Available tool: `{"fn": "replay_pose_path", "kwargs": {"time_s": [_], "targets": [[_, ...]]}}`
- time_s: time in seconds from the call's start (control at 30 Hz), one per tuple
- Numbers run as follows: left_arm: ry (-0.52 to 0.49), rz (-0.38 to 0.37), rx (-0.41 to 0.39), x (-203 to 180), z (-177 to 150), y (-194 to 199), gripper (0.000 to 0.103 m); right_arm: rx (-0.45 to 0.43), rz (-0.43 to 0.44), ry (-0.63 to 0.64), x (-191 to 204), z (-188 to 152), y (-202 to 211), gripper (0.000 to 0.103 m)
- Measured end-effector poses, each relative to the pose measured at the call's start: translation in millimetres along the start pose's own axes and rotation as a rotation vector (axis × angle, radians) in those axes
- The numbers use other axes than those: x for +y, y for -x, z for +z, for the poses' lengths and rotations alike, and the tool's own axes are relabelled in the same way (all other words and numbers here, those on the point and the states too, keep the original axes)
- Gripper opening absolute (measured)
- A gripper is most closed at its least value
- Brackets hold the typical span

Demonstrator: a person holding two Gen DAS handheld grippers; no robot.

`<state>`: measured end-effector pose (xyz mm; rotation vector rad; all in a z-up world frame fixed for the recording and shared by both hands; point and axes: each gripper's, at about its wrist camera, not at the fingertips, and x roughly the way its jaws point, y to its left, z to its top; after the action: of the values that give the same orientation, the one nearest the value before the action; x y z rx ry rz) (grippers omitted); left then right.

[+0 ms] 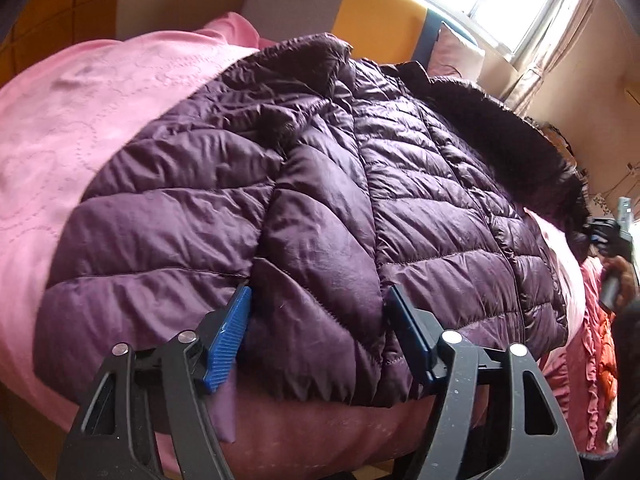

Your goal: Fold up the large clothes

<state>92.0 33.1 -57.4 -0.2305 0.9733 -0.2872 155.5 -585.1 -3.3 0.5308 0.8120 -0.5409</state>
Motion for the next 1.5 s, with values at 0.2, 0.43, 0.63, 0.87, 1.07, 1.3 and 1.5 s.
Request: {"fn": "replay_pose_path", "kwargs": {"time_s": [0.2,0.43,0.63,0.87,1.07,1.3,1.5], "targets": [[0.035,-0.062,0.04,5,4,-9,0.046,-0.038,0.082,0.018,-10,-29,40,0.076],[0.064,-0.123,0.056,8,15,-22,0.015,0.262,0.48,0.247,61,-134,60,0.077],[0.132,-0.191,0.025,30,33,-5,0.006,0.376,0.526,0.435,105,-197,58,0.021],[0.111,-0.247,-0.031,39,24,56,0.003,0.24,0.59,0.474,72,-172,123,0.006],[0.076,-0.164,0.083,32,-39,48,0.004,0.292,0.387,0.541,39,-205,102,0.006],[0.105,-0.008,-0.05,41,-51,91,0.051,0.148,0.313,0.552,49,-191,127,0.06],[0.369,0.235,-0.143,116,-55,118,0.079,0.041,0.395,0.613,88,-205,160,0.073]]}}
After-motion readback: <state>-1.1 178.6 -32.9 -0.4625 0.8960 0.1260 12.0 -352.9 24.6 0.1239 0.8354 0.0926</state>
